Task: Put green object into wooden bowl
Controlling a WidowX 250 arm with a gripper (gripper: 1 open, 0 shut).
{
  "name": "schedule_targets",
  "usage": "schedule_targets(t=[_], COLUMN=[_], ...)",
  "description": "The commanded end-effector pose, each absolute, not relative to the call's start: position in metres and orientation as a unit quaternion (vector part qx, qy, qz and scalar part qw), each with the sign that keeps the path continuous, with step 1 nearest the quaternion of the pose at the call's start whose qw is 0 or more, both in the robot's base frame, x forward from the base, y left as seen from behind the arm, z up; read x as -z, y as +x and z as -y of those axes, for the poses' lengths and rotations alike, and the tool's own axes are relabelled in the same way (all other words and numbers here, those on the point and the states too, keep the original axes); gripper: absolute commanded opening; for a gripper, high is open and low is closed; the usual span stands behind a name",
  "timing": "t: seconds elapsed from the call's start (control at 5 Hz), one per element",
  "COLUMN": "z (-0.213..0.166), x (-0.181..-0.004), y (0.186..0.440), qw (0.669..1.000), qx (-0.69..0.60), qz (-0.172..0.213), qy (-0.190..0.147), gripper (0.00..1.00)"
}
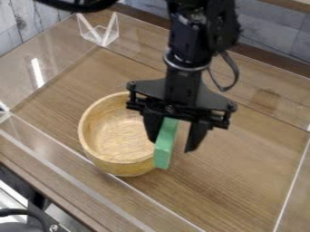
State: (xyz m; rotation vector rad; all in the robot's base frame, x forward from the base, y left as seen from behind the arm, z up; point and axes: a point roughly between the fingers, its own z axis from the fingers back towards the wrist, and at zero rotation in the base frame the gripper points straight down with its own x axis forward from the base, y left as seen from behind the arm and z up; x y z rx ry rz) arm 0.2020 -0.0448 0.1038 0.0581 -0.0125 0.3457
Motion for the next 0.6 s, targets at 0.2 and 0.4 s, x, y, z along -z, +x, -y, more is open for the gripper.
schedule_targets(t=[0.2, 0.4], z=[0.027, 0.017], x=[-0.097, -0.099], y=[0.227, 0.22], qw=[0.992, 0.994], qx=[-0.127, -0.111], qz=[0.021, 0.018], qy=[0.016, 0.014], gripper=[0.0, 1.0])
